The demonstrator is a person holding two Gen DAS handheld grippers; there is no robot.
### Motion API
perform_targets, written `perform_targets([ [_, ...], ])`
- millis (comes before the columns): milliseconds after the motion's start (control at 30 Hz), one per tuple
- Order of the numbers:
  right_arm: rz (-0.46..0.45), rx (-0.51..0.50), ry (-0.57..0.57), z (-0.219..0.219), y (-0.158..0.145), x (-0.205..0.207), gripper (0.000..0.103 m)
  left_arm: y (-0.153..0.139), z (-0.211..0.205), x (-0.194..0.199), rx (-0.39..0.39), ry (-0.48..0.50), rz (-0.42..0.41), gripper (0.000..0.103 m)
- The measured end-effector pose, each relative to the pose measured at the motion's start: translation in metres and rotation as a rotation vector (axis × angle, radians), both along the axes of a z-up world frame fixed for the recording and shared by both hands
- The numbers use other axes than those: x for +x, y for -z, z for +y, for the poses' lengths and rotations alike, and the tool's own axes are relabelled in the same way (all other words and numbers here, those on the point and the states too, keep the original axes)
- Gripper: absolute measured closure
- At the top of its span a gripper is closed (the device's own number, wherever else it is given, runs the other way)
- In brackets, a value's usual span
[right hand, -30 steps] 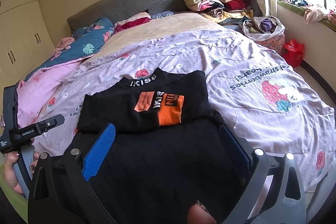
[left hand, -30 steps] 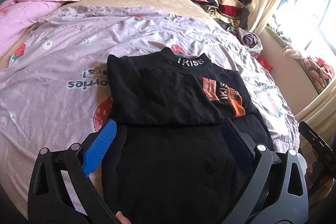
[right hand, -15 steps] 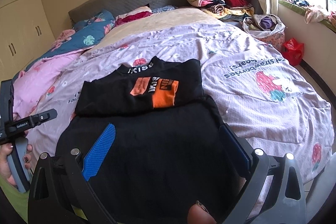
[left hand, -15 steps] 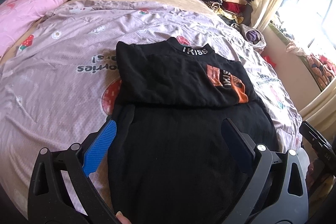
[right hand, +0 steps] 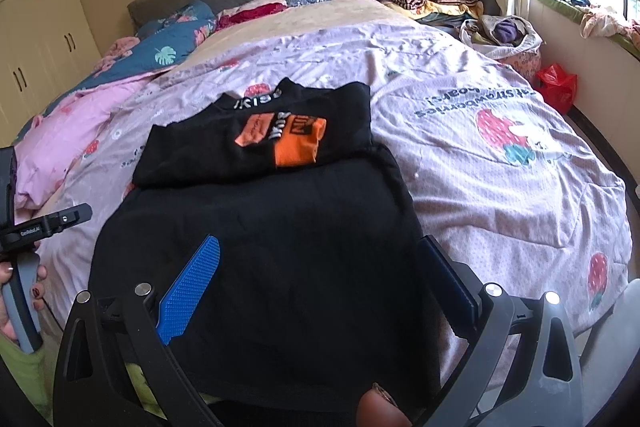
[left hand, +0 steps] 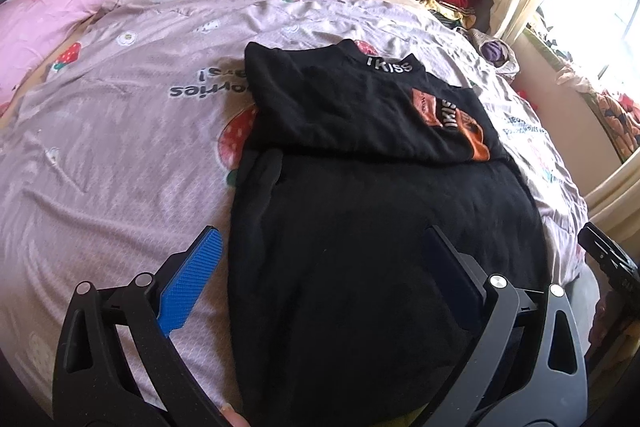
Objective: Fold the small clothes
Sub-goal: 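Move both open grippers along the black shirt body to its hem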
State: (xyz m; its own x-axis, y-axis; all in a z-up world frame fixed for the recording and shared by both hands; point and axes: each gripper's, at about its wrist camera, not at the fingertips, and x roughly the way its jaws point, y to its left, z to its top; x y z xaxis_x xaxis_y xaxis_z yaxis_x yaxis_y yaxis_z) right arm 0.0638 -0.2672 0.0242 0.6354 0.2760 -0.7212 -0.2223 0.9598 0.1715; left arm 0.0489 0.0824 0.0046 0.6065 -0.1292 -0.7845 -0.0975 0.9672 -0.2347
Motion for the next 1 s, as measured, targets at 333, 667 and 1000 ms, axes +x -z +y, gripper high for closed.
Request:
perform_targets([
  [333, 0.03, -0.007, -0.007, -0.009, 0.011, -0.005, 0.005, 0.015, 0.009, -0.017, 0.024, -0.02, 0.054, 0.01],
  [667, 0.052, -0.023, 0.002, -0.012, 0.021, -0.009, 0.005, 0.034, 0.02, -0.035, 0.008, -0.015, 0.103, 0.013],
  [1000, 0.064, -0.081, -0.038, -0.012, 0.031, -0.025, 0.005, 0.055, 0.015, -0.057, -0.069, 0.07, 0.175, 0.054],
])
